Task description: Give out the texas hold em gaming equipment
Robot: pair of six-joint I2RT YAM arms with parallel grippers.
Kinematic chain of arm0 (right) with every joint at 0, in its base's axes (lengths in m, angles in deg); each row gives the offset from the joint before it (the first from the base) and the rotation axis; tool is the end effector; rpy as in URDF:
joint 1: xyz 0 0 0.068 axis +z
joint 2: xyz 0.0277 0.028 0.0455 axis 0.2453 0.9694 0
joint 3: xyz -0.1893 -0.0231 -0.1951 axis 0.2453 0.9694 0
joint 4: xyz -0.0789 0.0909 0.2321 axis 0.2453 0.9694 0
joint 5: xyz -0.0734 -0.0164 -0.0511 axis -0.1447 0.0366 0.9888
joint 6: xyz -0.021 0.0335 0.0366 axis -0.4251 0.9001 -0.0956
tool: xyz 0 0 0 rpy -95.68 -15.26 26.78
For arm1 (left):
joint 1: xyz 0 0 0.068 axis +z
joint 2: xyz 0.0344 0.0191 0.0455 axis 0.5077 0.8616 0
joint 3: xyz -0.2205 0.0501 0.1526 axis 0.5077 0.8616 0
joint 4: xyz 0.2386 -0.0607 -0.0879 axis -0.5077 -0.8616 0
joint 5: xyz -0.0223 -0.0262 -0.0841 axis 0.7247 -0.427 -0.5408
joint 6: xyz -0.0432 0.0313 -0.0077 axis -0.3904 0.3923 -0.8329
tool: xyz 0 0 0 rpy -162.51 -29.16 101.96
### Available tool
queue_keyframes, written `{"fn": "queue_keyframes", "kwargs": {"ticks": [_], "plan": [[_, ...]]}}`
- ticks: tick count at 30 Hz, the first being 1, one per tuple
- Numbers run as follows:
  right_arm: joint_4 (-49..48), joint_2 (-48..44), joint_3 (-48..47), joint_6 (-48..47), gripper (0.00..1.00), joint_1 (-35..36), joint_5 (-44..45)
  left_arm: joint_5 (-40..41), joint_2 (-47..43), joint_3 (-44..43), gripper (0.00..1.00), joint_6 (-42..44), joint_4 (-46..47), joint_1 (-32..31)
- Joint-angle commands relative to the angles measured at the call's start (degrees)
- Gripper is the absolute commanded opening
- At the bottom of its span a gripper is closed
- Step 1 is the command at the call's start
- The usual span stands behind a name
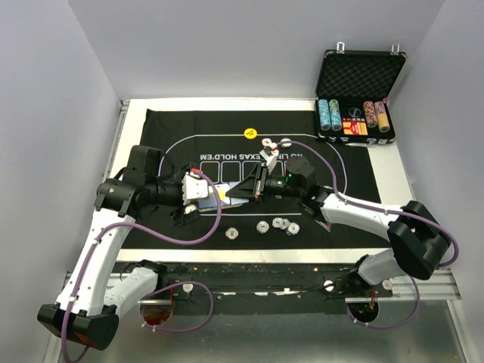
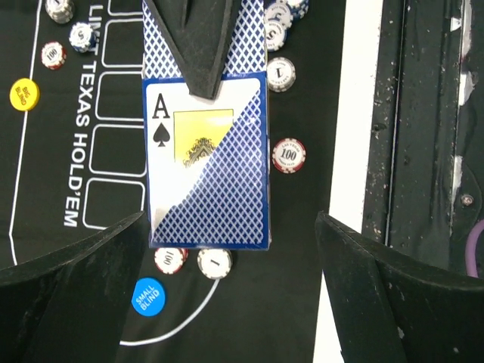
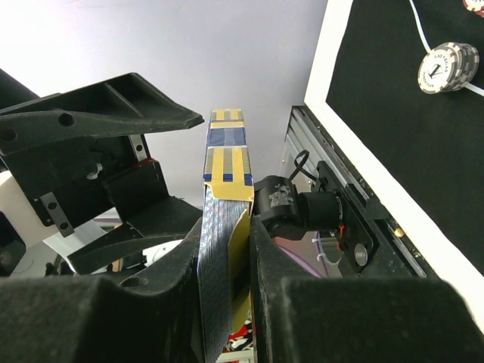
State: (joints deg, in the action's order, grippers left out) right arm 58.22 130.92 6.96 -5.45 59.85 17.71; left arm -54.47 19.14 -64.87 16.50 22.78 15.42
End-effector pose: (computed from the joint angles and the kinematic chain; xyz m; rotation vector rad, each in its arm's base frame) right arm 0.2109 0.2430 0.2562 0.0288 2.1699 1.9076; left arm 0.1401 -0.0643 0.3563 1.5521 1.6092 -0.6307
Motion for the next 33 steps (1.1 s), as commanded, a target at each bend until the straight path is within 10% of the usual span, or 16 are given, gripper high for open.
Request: {"fn": "queue_keyframes", "kwargs": {"ticks": [1,33], "plan": [[-0.13,0.03,-3.19,-0.07,0.14,0.14,-2.58,-4.02,-1.28,2.03,0.99,-0.13,5.94,0.24],[3.82,3.37,-7.67,-1.56,0.14,2.69,-2.05,-7.18,1.08,4.59,0.86,5.23,-1.43,3.67]]}}
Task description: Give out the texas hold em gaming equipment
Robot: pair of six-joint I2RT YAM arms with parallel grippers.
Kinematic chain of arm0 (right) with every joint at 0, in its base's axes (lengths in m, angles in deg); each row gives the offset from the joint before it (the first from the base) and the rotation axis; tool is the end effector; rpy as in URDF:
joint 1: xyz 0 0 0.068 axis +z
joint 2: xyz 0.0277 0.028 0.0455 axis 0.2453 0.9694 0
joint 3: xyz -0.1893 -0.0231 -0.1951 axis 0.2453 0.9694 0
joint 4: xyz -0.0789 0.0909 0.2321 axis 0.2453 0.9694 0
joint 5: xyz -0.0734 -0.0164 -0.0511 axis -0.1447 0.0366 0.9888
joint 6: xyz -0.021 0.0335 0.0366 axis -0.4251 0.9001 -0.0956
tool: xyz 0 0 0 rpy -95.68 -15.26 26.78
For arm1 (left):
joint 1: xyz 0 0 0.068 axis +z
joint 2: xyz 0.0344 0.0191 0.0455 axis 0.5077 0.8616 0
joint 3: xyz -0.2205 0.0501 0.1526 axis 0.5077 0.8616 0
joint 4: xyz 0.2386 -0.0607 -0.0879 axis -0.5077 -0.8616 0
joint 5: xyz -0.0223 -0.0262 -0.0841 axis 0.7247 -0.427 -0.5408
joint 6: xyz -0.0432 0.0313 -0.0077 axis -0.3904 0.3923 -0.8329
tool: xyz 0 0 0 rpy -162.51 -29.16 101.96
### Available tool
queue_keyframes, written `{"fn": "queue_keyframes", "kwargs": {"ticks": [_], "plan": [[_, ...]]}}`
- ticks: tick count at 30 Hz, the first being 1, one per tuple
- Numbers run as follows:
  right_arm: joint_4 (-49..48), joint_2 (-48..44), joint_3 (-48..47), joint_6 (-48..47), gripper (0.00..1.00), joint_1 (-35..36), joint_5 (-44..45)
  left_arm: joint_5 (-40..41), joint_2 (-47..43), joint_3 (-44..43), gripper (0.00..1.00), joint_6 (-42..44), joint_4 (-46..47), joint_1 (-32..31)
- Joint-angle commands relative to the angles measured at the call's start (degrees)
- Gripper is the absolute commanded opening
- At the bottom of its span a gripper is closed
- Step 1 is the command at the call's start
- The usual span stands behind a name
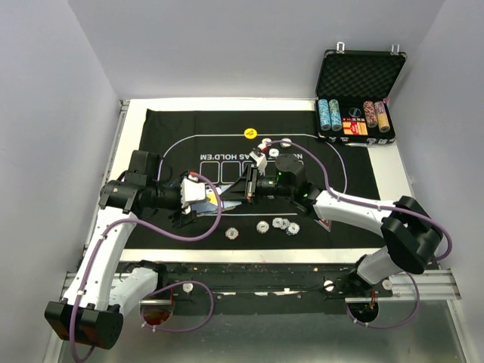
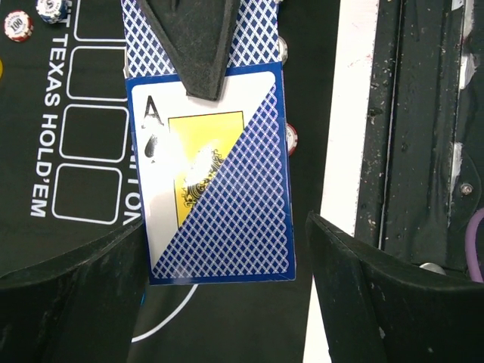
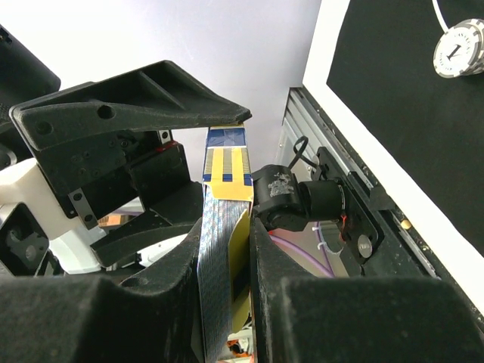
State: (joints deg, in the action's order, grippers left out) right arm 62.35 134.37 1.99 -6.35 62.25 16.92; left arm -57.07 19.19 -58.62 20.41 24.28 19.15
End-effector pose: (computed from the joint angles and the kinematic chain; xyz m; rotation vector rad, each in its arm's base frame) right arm 0.2119 0.2649 0.2591 -0.0237 2.2377 1.9068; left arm 0.1468 -0.0568 0.3272 1.5439 1.6339 -0.6638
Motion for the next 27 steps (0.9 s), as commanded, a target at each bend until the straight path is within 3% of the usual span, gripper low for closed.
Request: {"fn": "queue_keyframes", "kwargs": {"ticks": [1,10,17,21,27], "plan": [[-0.05,0.18,-3.15,-0.84,0.14,0.29,-1.26,-4.49,1.57,-2.36,0.85,1.24,-3.29,-0.07],[1.10,1.33,-5.26,-1.37,0.14,0.90,-1.35,-4.40,1.76,-1.76,0.74,1.51,-3.66,-0.07],[2.23,1.07,-5.70,-1.46,0.16,0.90,-0.83,-6.07,2.01,-3.42,0.51,-1.13,-2.42,1.06],[6.27,0.98,-7.89,-3.39,0.22,0.90,-0.39,-9.32,2.80,-4.13,0.40,-0.44,-3.91,2.21],[11.11,0.01,-8.95,-5.68,0.40,0.90,1.11,-9.15,3.77,-5.27,0.28,1.93,-6.89,2.21]]}}
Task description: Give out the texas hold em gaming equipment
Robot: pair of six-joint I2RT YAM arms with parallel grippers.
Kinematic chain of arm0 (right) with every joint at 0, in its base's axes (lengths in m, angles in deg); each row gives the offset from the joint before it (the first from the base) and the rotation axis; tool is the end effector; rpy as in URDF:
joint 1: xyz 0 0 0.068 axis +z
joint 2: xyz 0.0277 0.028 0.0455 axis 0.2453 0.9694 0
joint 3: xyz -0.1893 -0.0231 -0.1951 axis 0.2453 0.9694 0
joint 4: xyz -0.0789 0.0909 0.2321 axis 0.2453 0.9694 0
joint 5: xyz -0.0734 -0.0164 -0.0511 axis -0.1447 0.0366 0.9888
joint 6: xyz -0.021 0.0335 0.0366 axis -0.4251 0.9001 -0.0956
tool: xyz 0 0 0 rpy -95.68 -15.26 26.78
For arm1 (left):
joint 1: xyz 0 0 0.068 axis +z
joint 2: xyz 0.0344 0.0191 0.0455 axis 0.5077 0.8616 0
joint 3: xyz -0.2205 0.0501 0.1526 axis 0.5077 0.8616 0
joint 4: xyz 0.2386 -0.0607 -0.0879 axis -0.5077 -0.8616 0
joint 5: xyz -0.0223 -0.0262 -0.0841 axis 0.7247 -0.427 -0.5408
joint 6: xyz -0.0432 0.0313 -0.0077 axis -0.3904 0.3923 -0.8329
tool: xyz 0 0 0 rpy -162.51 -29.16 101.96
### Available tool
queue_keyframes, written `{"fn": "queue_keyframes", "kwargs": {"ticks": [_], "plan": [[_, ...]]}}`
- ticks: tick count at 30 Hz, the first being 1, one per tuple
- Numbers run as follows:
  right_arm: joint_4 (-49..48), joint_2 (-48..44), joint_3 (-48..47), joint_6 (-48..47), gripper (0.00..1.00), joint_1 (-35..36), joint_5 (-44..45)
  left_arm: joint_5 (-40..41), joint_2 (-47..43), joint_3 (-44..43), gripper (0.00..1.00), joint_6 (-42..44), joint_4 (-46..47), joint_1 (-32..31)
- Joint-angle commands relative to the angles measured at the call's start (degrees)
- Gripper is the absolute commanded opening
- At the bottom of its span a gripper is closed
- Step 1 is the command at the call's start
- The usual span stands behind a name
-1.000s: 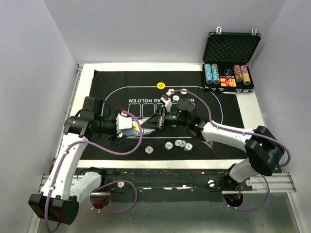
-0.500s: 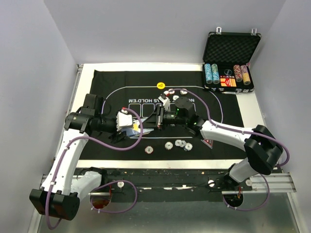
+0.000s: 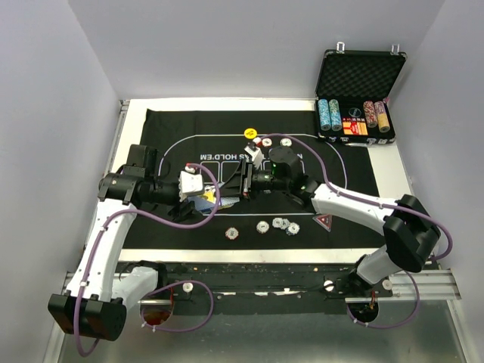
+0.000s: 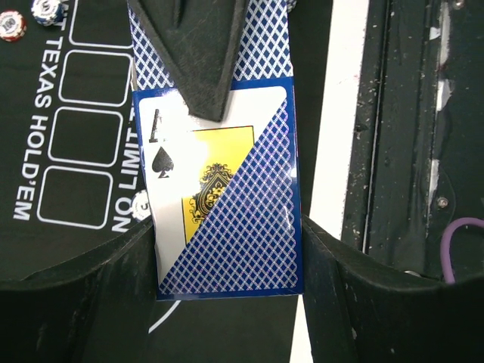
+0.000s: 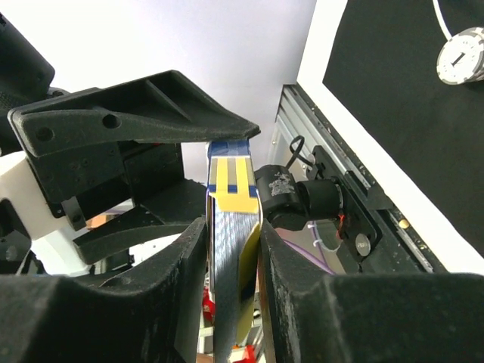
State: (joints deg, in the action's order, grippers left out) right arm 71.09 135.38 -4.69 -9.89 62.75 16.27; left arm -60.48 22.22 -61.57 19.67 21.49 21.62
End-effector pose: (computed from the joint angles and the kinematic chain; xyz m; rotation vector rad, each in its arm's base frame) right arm 0.2173 0.2760 0.2773 -0.0865 2.2789 1.8595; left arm 0.1555 -0.0527 0.3337 1.4850 1.6728 -0.7445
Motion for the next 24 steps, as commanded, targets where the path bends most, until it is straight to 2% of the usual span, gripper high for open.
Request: {"fn": "queue_keyframes", "kwargs": {"ticks": [1,6,12,24], "plan": [[2.90,-1.17,-2.09,-2.40,0.43,0.40,2.03,-5.04,0.91,-2.58,0.27,3.55,-5.06,-0.26],[3.87,-1.61,0.19,-3.10,0.53,0.14,2.73,-0.65,0.91,-3.29,0.24,6.19,-7.35,-0.26],[5.97,-3.63,1.95,-4.51,0.59,-0.83,2.56,2.87,-0.06,-2.50,0.21,7.08,-7.36,-0.26],[16.61,-5.92,-0.86,-10.22,0.60,-2.32,3.26,2.09,-0.15,-2.85,0.21,5.23,-5.95,-0.26]]}}
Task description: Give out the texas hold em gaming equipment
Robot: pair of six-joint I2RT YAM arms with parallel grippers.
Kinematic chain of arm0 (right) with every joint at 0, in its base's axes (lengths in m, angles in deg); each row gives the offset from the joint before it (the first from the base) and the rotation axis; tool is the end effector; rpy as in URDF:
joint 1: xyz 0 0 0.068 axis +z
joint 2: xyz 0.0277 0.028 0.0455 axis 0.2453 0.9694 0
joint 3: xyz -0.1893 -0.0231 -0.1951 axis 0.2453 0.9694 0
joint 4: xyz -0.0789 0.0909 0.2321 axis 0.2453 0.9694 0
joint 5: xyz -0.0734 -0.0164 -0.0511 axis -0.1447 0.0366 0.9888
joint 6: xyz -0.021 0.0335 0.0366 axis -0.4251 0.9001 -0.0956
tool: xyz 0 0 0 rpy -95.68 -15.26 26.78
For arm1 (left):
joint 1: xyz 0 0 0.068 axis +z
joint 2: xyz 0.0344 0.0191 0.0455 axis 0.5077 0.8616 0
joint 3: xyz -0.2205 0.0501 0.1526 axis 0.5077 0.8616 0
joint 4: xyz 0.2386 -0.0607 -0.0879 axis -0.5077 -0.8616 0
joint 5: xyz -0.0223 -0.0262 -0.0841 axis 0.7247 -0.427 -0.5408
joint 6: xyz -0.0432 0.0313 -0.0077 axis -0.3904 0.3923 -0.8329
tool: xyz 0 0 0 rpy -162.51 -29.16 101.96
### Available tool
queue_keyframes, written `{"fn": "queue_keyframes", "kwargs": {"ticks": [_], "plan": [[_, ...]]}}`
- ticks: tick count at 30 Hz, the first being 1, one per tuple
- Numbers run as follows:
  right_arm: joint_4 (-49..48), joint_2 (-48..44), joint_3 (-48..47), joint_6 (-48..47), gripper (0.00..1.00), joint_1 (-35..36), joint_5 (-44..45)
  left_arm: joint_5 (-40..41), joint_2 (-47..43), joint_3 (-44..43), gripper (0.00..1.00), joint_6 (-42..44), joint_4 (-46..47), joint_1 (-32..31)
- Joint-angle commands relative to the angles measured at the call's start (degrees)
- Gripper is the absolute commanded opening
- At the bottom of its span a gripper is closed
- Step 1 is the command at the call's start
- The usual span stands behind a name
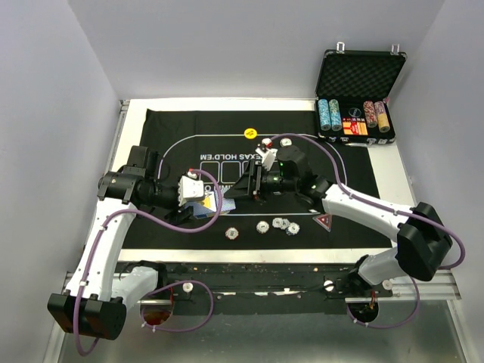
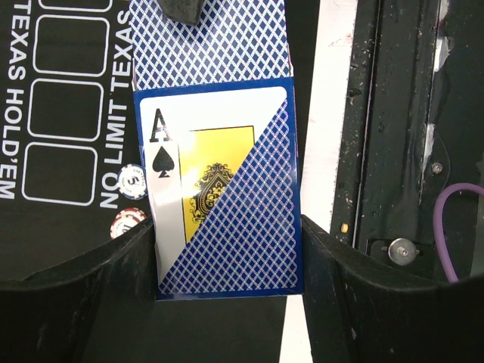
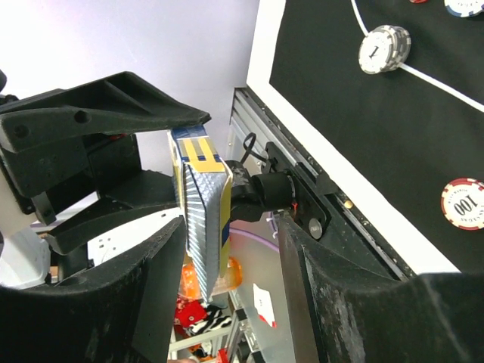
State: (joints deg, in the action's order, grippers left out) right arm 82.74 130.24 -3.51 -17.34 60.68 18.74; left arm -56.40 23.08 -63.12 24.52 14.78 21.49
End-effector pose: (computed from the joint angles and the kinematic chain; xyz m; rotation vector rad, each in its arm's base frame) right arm 0.2128 0.2510 0.2785 -0.0921 2.3469 1.6747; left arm 0.1497 -0.0505 0.3327 1.5650 1.7340 -0.7086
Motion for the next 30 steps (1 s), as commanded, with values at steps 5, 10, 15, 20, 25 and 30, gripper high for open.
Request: {"fn": "queue_keyframes", "kwargs": {"ticks": [5,10,15,20,25,30], "plan": [[6.46,0.01,-4.14,-4.00,0.58,-0.25,0.17,-2.70,-0.91,-0.51,0.22,-0.41,1.82,-0.12],[14.18,0.19,-6.96,-6.63,0.52,-0.25,1.84,-3.32,-0.65,-0.50,0.21,-0.85,2.17,-0.12],[16.56,-0.78,-6.96,-6.73,0.46,-0.42,3.52,-3.58,-0.47,-0.86,0.21,-1.55,2.78,-0.12],[17.36,-1.04,-6.52,-6.55,0.36,-0.86,3.34,-3.58,-0.56,-0.86,0.21,-1.82,3.14,-0.12],[17.53,-2.54,-5.56,-6.38,0.28,-2.18,2.99,-3.50,-0.82,-0.59,0.21,-2.08,3.57,-0.12],[18.41,-4.12,-5.64,-6.37,0.24,-3.24,2.81,-4.11,-0.91,0.20,0.21,-2.52,4.10,-0.12]]}}
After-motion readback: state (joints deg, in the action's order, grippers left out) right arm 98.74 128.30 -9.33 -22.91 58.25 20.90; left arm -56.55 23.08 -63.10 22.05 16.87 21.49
